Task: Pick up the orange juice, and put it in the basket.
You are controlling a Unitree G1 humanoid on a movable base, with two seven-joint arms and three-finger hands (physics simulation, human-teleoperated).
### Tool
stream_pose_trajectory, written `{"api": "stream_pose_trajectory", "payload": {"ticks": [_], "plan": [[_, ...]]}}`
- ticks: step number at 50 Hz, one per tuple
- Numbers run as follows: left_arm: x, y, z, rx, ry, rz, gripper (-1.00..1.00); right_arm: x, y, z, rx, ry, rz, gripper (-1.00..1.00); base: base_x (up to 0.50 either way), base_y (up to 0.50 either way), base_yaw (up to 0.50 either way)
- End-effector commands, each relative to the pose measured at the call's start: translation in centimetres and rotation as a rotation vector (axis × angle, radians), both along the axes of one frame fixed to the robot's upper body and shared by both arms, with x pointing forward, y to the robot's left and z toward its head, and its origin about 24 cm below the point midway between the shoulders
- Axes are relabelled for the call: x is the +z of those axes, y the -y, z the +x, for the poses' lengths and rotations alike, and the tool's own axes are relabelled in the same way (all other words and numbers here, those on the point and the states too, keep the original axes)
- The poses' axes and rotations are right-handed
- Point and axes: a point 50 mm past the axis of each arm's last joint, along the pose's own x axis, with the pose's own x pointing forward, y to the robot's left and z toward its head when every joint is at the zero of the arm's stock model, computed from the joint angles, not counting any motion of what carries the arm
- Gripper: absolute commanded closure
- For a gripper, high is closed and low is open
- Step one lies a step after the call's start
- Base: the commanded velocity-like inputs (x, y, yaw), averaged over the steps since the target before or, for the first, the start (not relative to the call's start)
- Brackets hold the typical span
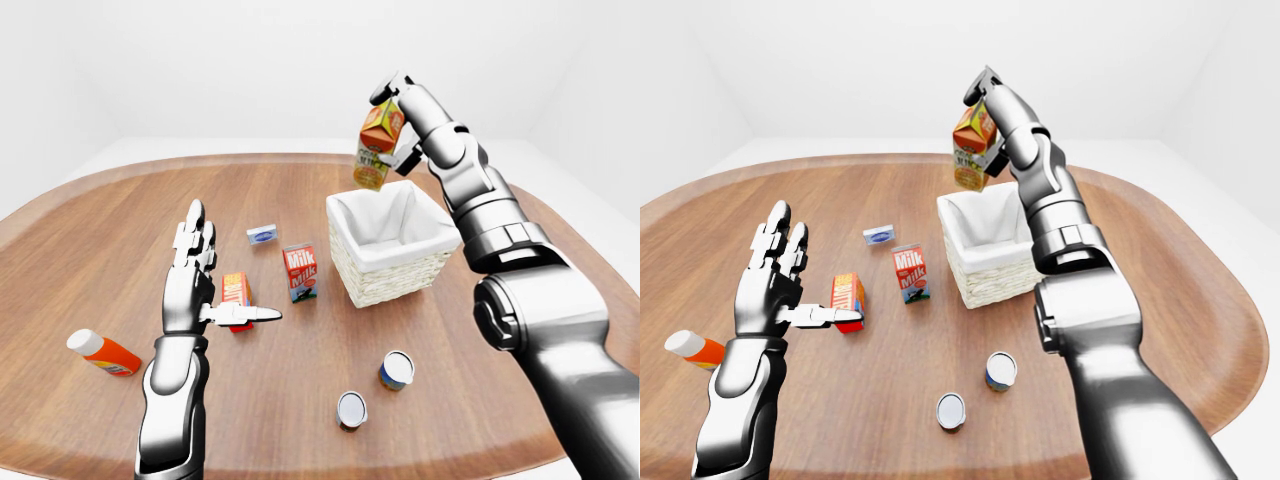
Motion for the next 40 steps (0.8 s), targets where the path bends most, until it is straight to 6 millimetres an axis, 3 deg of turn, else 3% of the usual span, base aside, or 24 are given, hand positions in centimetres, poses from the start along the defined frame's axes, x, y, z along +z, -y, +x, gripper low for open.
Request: {"api": "stream_pose_trajectory", "payload": {"ticks": [1,40], "plan": [[0.0,0.0,0.0,0.0,0.0,0.0,-1.0,-0.03,0.89,0.14,-0.069,0.025,-0.021,1.0,0.0,0.0,0.0],[0.0,0.0,0.0,0.0,0.0,0.0,-1.0,-0.83,1.5,0.49,-0.152,0.005,-0.024,1.0,0.0,0.0,0.0]]}}
